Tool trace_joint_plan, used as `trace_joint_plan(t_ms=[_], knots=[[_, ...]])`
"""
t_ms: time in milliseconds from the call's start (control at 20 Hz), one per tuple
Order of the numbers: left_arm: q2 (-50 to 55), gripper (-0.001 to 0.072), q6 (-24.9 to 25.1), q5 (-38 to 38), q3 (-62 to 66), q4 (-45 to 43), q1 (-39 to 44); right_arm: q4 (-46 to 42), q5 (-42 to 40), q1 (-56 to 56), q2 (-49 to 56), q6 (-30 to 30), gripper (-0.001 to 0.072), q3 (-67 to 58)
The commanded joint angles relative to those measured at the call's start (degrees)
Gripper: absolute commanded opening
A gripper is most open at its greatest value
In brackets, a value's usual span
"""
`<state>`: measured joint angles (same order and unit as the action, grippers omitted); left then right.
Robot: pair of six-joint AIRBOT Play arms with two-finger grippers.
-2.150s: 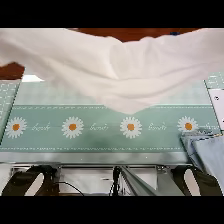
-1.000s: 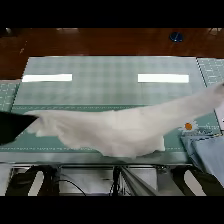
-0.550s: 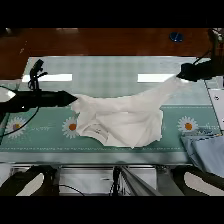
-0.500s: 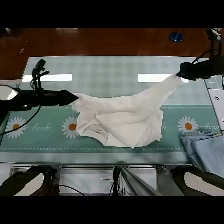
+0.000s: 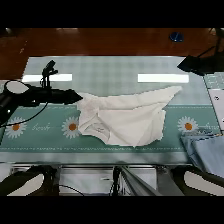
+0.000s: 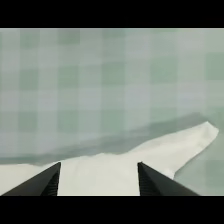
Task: Fold the shirts.
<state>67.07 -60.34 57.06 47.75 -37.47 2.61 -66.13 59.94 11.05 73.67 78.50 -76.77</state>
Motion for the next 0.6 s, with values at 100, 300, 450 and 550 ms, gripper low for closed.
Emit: trace_joint_plan(t_ms=[100,300,450,550], knots=[[0.3,0.0022,0.3,1.8,0.1,0.0,0.0,0.7,23.5,0.6,-4.5,-1.3,0.0544,2.5],[0.3,0.0023,1.4,1.7,0.1,0.0,0.2,13.4,25.7,0.6,-4.5,-4.6,0.0544,18.6],[0.3,0.0023,2.9,1.7,0.1,0.0,0.2,17.6,25.7,0.6,-4.5,-5.6,0.0544,27.8],[0.3,0.0023,2.9,1.7,0.1,0.0,0.2,17.7,23.9,0.6,-4.5,-5.7,0.0538,31.9]])
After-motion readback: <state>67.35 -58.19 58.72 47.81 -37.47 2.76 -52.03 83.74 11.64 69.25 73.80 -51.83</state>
